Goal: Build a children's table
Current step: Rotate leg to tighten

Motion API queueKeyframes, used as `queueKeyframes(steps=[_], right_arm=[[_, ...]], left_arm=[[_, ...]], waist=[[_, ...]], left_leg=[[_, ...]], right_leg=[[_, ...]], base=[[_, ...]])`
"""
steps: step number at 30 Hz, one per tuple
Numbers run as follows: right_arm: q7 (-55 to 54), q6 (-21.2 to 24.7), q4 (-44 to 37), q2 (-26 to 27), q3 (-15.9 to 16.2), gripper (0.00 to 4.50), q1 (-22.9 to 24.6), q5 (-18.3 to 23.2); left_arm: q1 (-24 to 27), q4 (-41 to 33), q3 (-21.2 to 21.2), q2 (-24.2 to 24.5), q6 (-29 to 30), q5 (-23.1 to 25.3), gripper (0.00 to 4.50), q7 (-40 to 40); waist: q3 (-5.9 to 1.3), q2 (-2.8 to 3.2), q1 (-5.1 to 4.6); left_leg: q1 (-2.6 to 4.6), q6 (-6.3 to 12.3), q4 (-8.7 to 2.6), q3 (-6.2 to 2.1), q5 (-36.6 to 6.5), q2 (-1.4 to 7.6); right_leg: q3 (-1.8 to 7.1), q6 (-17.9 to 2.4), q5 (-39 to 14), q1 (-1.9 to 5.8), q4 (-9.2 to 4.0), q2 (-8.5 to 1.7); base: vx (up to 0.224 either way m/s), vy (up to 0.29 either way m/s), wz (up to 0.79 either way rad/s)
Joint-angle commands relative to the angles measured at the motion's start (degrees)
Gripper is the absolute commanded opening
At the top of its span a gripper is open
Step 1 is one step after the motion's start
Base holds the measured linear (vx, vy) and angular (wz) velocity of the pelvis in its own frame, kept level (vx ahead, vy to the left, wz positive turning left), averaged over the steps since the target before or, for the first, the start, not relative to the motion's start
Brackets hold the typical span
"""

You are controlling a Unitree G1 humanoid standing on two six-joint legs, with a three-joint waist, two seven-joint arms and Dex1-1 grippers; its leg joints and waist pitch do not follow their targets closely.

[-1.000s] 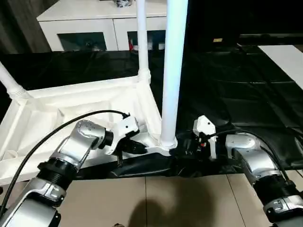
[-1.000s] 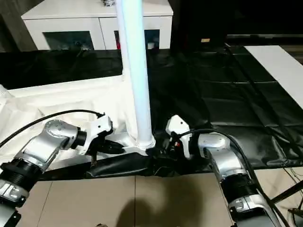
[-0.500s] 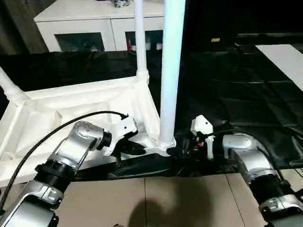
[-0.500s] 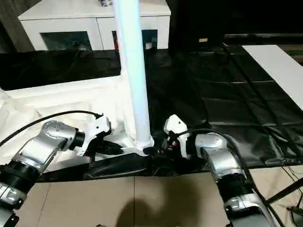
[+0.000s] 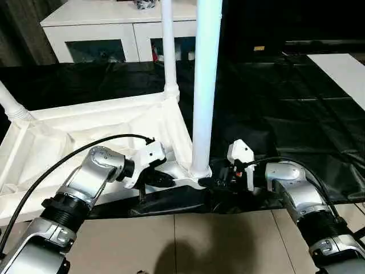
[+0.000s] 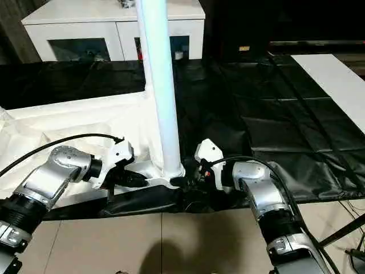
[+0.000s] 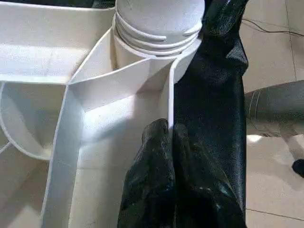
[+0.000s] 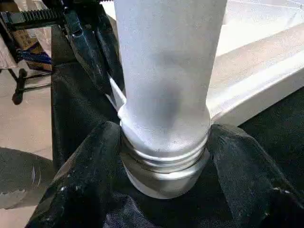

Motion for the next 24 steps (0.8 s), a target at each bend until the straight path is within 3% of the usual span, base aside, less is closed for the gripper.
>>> queueKeyframes(steps=[1, 15, 16, 18, 21, 24], right_arm=[[3.18, -0.19, -1.59, 2.63, 2.0, 3.04, -0.89, 1.58], [1.44, -3.19, 0.0, 3.37, 2.23, 3.04, -0.93, -0.41], [2.92, -0.56, -0.23, 3.55, 1.65, 3.35, -1.13, 1.21], [3.78, 0.91, -0.54, 3.74, 1.26, 3.4, -1.29, 2.26], [2.24, -1.29, -0.37, 3.89, 1.6, 3.79, -1.37, 0.94], [2.21, -2.82, -0.18, 3.99, 2.04, 3.79, -1.41, 0.25]], left_arm=[[0.74, -0.2, -1.76, -0.83, 0.64, 0.49, 0.0, 0.03], [0.95, -0.17, -1.72, -0.97, 0.49, 0.84, 0.0, 0.4], [0.91, -0.24, -1.68, -0.99, 0.55, 0.84, 0.0, 0.42], [0.9, -0.3, -1.67, -1.02, 0.54, 0.91, 0.0, 0.45], [0.98, -0.5, -1.63, -1.03, 0.7, 0.79, 0.0, 0.37], [1.1, -0.65, -1.62, -0.95, 0.79, 0.8, 0.0, 0.36]], waist=[[-3.86, -0.39, 0.12], [-3.79, -0.49, 0.02], [-3.72, -0.37, 0.03], [-3.72, -0.63, -0.03], [-3.8, -0.52, 0.18], [-3.79, -0.55, 0.14]], left_leg=[[0.58, 3.22, -4.16, -0.11, -14.04, 0.97], [0.6, 2.97, -4.2, -0.12, -14.7, 0.94], [0.64, 2.91, -4.26, -0.15, -15.01, 0.95], [0.7, 3.02, -4.3, -0.12, -15.28, 0.98], [0.73, 2.9, -4.3, -0.17, -14.75, 1.07], [0.69, 2.94, -4.32, -0.16, -14.56, 1.05]], right_leg=[[1.86, -13.99, -13.26, 2.9, -3.79, -2.36], [1.87, -13.66, -14.98, 2.87, -3.94, -2.46], [1.86, -13.53, -15.56, 2.83, -4.0, -2.44], [1.85, -13.5, -15.69, 2.86, -4.03, -2.33], [1.89, -13.5, -15.46, 2.77, -3.92, -2.48], [1.89, -13.62, -14.8, 2.78, -3.86, -2.44]], base=[[0.0, 0.0, 0.0], [0.0, 0.0, 0.0], [0.0, 0.0, 0.0], [0.0, 0.0, 0.0], [0.0, 0.0, 0.0], [0.0, 0.0, 0.0]])
